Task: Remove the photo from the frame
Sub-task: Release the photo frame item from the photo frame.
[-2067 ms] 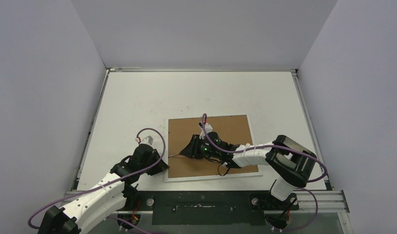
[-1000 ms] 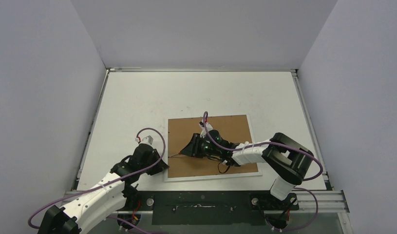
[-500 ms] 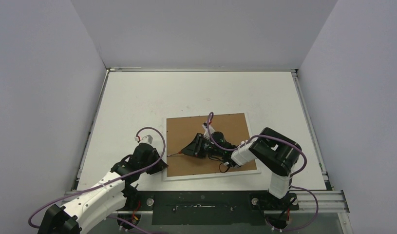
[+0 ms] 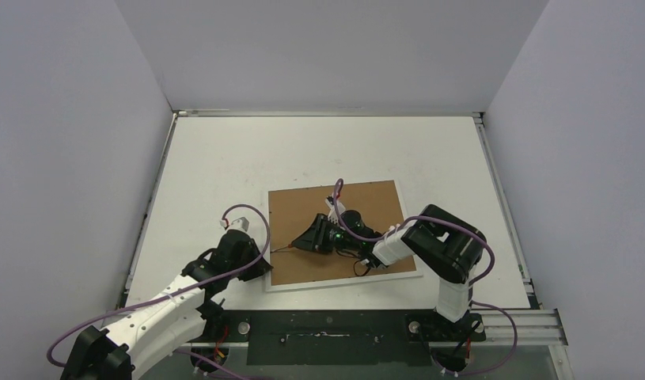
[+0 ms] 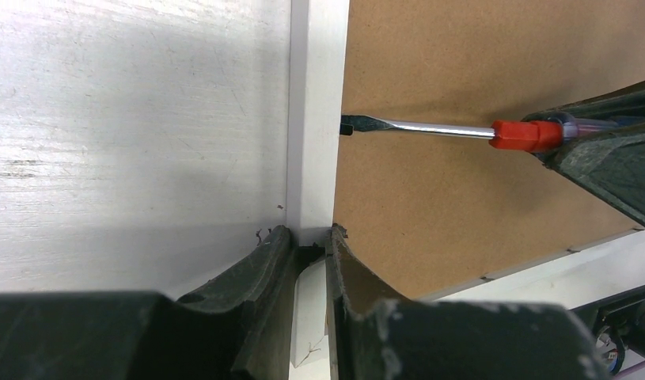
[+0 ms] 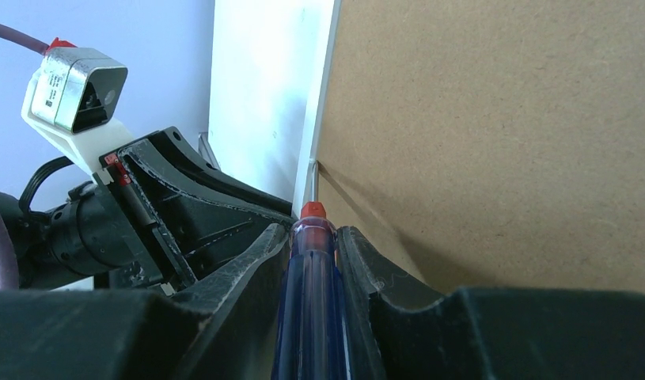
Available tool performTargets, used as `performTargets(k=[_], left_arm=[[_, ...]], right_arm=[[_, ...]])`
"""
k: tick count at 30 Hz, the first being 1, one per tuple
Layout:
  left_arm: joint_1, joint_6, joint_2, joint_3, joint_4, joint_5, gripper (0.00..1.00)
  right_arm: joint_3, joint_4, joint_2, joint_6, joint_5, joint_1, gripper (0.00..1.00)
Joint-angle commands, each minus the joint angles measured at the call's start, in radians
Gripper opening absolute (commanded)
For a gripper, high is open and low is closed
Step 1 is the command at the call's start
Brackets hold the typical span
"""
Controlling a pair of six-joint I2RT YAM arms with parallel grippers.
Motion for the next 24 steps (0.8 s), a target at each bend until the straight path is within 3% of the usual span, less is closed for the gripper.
performTargets(k=[1, 6, 14, 24], left_arm=[[-0.005, 0.019, 0.037, -0.025, 0.033, 0.014, 0.0], [-0.005, 0.019, 0.044, -0.025, 0.035, 0.014, 0.0], [-0.004, 0.012, 0.039, -0.028, 0.034, 0.008, 0.0], [-0.005, 0.001, 0.013, -0.035, 0.023, 0.003, 0.0]], right_arm=[[0.072, 0.019, 0.025, -0.013, -0.05, 0.045, 0.0], [0.146, -0.187, -0.012, -0.1, -0.016, 0.07, 0.0], [0.384, -0.772, -0.092, -0.386, 0.141, 0.147, 0.0], [0.557, -0.941, -0.03, -0.478, 0.167, 0.205, 0.0]])
